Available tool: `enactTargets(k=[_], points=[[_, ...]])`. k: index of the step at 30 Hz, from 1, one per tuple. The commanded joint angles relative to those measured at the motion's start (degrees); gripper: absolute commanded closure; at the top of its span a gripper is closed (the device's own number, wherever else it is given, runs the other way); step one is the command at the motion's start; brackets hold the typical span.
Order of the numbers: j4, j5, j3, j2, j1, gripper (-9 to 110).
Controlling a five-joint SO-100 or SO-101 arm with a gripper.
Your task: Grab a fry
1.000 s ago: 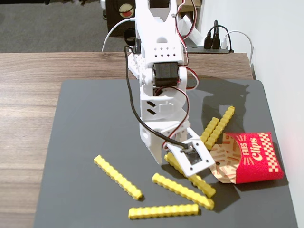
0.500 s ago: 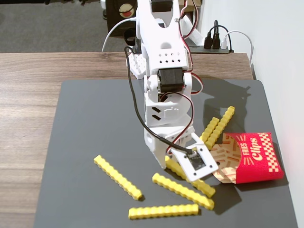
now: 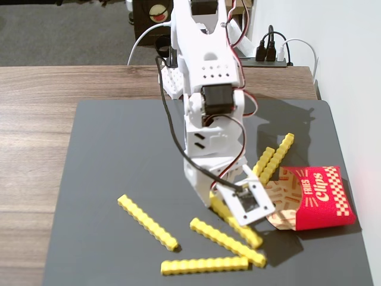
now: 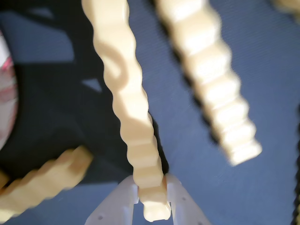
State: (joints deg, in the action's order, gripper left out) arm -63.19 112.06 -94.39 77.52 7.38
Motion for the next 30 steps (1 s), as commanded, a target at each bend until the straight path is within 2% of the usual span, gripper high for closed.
enactTargets(k=[1, 9, 17, 30], points=[[-2.37, -1.41, 0.18, 7.21, 0.97, 101], [-4.66, -10.11, -10.9, 23.29, 0.53, 101], [-10.63, -19.69, -16.52, 36.12, -4.92, 101], [-15.29, -21.18, -21.62, 47.37, -14.24, 101]])
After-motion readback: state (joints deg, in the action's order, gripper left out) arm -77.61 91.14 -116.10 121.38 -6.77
